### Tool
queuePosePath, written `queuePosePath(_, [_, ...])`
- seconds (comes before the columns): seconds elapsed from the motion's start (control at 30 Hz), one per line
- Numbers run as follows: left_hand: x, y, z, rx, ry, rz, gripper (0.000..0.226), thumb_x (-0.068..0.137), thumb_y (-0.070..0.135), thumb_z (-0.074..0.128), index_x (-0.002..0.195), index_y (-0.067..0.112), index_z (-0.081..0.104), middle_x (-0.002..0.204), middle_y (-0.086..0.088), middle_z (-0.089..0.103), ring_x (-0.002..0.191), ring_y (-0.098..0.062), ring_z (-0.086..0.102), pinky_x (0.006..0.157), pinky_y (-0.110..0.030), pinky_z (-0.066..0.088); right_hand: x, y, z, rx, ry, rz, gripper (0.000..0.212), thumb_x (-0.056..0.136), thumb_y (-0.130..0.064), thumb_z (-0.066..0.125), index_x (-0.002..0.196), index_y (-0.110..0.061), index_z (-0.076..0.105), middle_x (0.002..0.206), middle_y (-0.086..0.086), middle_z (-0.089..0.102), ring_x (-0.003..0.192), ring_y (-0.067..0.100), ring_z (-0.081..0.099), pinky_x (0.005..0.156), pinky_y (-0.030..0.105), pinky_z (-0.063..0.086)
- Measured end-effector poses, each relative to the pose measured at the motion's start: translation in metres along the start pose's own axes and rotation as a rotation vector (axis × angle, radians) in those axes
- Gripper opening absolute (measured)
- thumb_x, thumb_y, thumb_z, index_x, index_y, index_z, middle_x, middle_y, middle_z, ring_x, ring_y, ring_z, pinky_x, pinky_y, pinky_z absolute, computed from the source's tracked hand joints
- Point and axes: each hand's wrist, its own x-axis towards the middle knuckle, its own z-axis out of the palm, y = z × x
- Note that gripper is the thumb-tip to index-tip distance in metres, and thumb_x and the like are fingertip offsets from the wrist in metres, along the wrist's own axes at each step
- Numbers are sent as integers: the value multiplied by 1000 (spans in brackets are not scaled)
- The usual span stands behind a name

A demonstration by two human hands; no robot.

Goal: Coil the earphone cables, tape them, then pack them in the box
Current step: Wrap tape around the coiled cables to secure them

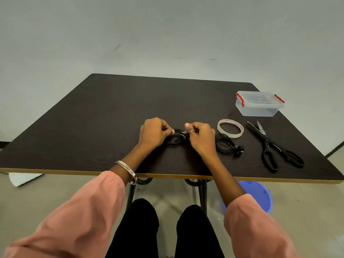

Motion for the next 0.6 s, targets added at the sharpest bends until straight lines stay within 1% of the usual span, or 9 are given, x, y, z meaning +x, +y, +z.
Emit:
queuePosePath(0.07, [0, 1, -1, 11, -5, -40, 13, 82, 32, 74, 88, 21, 77, 88, 3, 75, 84, -13, 67, 80, -36, 55, -1, -2, -3, -51, -2, -30, 31, 96, -26, 54, 76, -5, 67, 62, 3, 61, 60, 16, 57, 59, 27, 40])
queuePosePath(0.1, [1, 2, -2, 19, -12, -52, 14, 82, 33, 74, 90, 21, 77, 91, 2, 75, 87, -14, 67, 81, -35, 55, 0, -2, -6, -74, -6, -45, 26, 95, -23, 56, 81, -6, 70, 64, 1, 61, 62, 14, 57, 61, 24, 39])
queuePosePath(0.17, [1, 4, -4, 27, -23, -71, 19, 82, 35, 74, 93, 21, 77, 92, 1, 74, 88, -17, 67, 80, -35, 55, 4, -4, -17, -81, -7, -53, 17, 93, -19, 60, 88, -8, 72, 73, -3, 64, 68, 9, 59, 67, 21, 41])
queuePosePath(0.27, [4, 11, -4, 63, 29, -18, 20, 85, 37, 69, 95, 21, 77, 88, 0, 75, 83, -16, 68, 79, -37, 55, 18, -1, -44, -20, 29, -9, 8, 87, -13, 66, 86, -10, 73, 73, -1, 67, 64, 5, 59, 68, 22, 48])
queuePosePath(0.33, [8, 19, -1, -13, 64, 45, 15, 87, 30, 68, 91, 19, 77, 88, 1, 75, 82, -14, 68, 79, -36, 56, 30, 7, -67, -26, 97, 34, 7, 83, -7, 68, 85, -11, 73, 72, 1, 68, 65, 9, 62, 72, 26, 54])
queuePosePath(0.4, [13, 31, 5, -108, 48, 96, 11, 87, 20, 69, 91, 15, 77, 91, 0, 75, 82, -10, 66, 81, -29, 54, 42, 20, -90, -98, 104, 80, 10, 82, -4, 69, 89, -9, 73, 78, 6, 71, 70, 9, 62, 76, 26, 53])
queuePosePath(0.5, [18, 53, 19, -205, 1, 127, 14, 88, 12, 68, 99, 10, 75, 97, -5, 74, 87, -10, 64, 84, -22, 50, 52, 37, -113, -311, -100, 130, 17, 82, -18, 74, 94, -7, 75, 93, 11, 72, 84, 14, 60, 76, 24, 42])
queuePosePath(0.57, [25, 67, 33, -221, -46, 135, 16, 88, 11, 67, 103, 10, 74, 102, -6, 73, 97, -14, 66, 91, -26, 51, 55, 45, -116, -397, -238, 126, 22, 81, -27, 74, 95, -11, 76, 98, 11, 72, 92, 20, 62, 78, 27, 42])
queuePosePath(0.6, [29, 73, 40, -209, -78, 139, 18, 88, 12, 67, 104, 11, 74, 104, -7, 73, 100, -16, 66, 94, -29, 51, 55, 47, -115, -438, -271, 109, 23, 80, -29, 75, 96, -13, 76, 100, 10, 72, 94, 21, 62, 80, 28, 43])
